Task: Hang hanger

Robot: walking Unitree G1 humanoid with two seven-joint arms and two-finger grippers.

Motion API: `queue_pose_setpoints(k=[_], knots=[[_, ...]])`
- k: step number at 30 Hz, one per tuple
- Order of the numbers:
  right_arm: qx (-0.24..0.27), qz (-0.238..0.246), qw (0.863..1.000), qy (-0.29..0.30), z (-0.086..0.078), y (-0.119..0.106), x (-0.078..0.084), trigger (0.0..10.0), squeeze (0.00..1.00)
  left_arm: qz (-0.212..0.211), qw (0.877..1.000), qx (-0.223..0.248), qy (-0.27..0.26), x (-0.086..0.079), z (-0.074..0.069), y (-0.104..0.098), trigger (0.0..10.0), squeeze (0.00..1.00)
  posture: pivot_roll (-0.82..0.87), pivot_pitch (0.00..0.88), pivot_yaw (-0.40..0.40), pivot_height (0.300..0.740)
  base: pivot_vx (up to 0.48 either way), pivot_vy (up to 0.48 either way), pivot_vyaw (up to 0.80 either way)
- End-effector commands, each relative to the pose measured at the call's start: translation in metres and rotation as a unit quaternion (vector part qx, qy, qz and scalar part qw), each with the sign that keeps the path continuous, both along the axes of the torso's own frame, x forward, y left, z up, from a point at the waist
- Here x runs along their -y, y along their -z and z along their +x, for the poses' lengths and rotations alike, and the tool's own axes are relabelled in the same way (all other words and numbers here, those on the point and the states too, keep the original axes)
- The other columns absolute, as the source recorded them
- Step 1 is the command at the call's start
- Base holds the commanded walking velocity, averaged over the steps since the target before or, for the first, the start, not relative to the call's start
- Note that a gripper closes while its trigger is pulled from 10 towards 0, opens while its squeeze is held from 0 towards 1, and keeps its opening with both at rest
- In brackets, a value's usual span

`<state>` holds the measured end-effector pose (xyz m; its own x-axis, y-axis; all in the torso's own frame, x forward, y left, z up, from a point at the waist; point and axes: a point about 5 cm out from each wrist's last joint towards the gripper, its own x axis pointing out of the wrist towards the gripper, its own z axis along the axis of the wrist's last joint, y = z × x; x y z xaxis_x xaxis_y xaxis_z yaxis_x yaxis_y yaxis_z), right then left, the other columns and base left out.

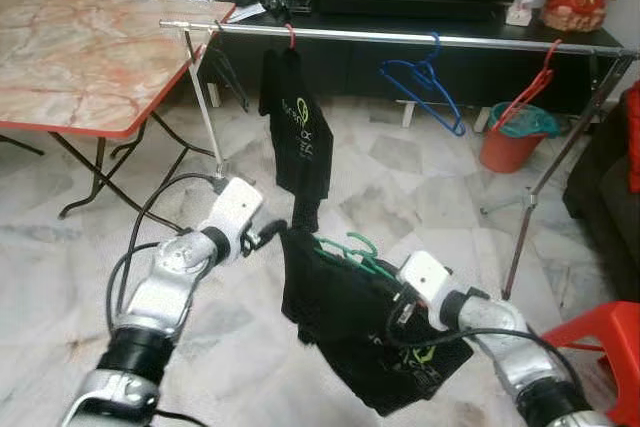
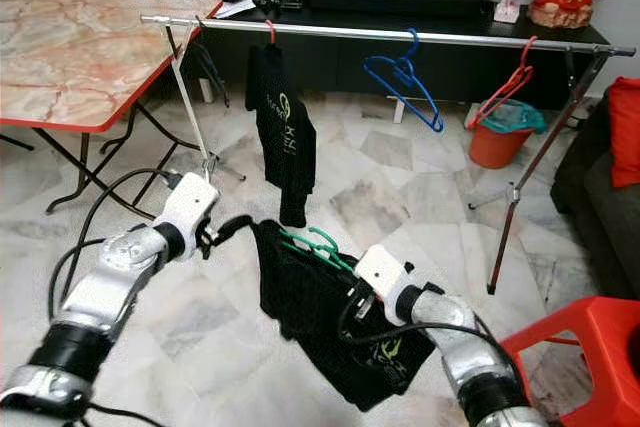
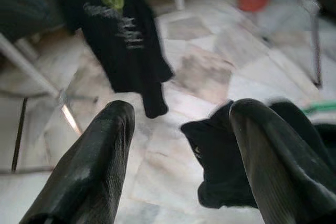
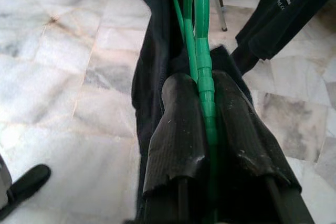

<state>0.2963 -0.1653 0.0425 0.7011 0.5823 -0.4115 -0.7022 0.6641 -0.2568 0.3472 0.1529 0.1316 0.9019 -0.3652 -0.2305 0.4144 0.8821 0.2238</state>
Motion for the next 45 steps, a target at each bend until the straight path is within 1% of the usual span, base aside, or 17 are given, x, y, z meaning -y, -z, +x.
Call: queue_pose_setpoints(k=[1,6,7,8,9,12,16,17,18,19,25,29,32,34,38,40,45], knots=[[0.024,0.022,0.999,0.002,0.003,-0.01,-0.006,0.0,0.0,-0.032,0.999,-0.01,-0.029,0.001,0.005,-0.002,10.0,0.0,-0.11,0.0,-0.008,0.74,0.0,0.0,0.0],[0.023,0.022,0.999,-0.016,0.001,-0.01,-0.014,0.0,0.0,-0.078,0.996,-0.041,-0.019,0.018,0.005,0.005,10.0,0.0,-0.11,0.0,-0.012,0.74,0.0,0.0,0.0],[0.024,0.022,0.999,-0.017,0.001,-0.01,-0.015,0.0,0.0,-0.087,0.995,-0.047,-0.02,0.02,0.005,0.006,10.0,0.67,-0.12,0.0,-0.009,0.74,0.0,0.0,0.0],[0.024,0.021,0.999,-0.017,0.001,-0.01,-0.015,0.0,0.0,-0.093,0.994,-0.052,-0.022,0.022,0.005,0.007,10.0,0.67,-0.12,0.0,-0.009,0.74,0.0,0.0,0.0],[0.025,0.021,0.999,-0.017,0.001,-0.011,-0.016,0.0,0.0,-0.106,0.992,-0.062,-0.029,0.023,0.006,0.008,10.0,1.0,-0.12,0.0,-0.009,0.74,0.0,0.0,0.0],[0.029,0.021,0.999,-0.011,0.004,-0.013,-0.018,0.0,0.0,-0.127,0.986,-0.106,-0.028,0.027,0.006,0.013,10.0,1.0,-0.12,0.0,-0.003,0.74,0.0,0.0,0.0],[0.03,0.021,0.999,-0.011,0.006,-0.015,-0.02,0.0,0.0,-0.123,0.984,-0.121,-0.043,0.027,0.008,0.016,10.0,1.0,-0.11,0.0,-0.001,0.74,0.0,0.0,0.0],[0.032,0.021,0.999,-0.012,0.007,-0.017,-0.021,0.0,0.0,-0.124,0.983,-0.123,-0.052,0.026,0.01,0.015,10.0,0.58,-0.11,0.0,-0.002,0.74,0.0,0.0,0.0],[0.032,0.021,0.999,-0.012,0.007,-0.017,-0.021,0.0,0.0,-0.124,0.983,-0.123,-0.052,0.026,0.01,0.015,10.0,0.58,-0.11,0.0,-0.002,0.74,0.0,0.0,0.0],[0.033,0.022,0.999,-0.012,0.008,-0.018,-0.022,0.0,0.0,-0.127,0.982,-0.124,-0.065,0.025,0.012,0.014,10.0,0.0,-0.11,0.0,0.002,0.74,0.0,0.0,0.0],[0.033,0.022,0.999,-0.006,0.01,-0.018,-0.023,0.0,0.0,-0.158,0.975,-0.132,-0.086,0.025,0.019,0.006,10.0,0.0,-0.11,0.0,0.006,0.74,0.0,0.0,0.0],[0.03,0.022,0.999,-0.005,0.009,-0.017,-0.023,0.0,0.0,-0.148,0.976,-0.143,-0.068,0.028,0.02,0.007,10.0,0.0,-0.1,0.0,0.005,0.74,0.0,0.0,0.0],[0.024,0.024,0.999,-0.006,0.009,-0.016,-0.024,0.0,0.0,-0.147,0.979,-0.139,-0.025,0.038,0.018,0.003,10.0,0.0,-0.1,0.0,0.004,0.74,0.0,0.0,0.0],[0.024,0.025,0.999,-0.006,0.009,-0.016,-0.024,0.0,0.0,-0.146,0.979,-0.139,-0.024,0.038,0.018,0.003,10.0,0.0,-0.1,0.0,0.004,0.74,0.0,0.0,0.0],[0.024,0.028,0.999,-0.013,0.008,-0.016,-0.028,0.0,0.0,-0.133,0.979,-0.152,-0.038,0.037,0.019,0.008,10.0,0.0,-0.1,0.0,0.004,0.74,0.0,0.0,0.0],[0.026,0.031,0.999,-0.017,0.009,-0.018,-0.03,0.0,0.0,-0.124,0.977,-0.161,-0.065,0.033,0.02,0.013,10.0,0.0,-0.1,0.0,0.003,0.74,0.0,0.0,0.0],[0.025,0.032,0.999,-0.018,0.009,-0.018,-0.03,0.0,0.0,-0.125,0.972,-0.179,-0.087,0.029,0.02,0.021,10.0,0.0,-0.1,0.0,0.006,0.74,0.0,0.0,0.0]])
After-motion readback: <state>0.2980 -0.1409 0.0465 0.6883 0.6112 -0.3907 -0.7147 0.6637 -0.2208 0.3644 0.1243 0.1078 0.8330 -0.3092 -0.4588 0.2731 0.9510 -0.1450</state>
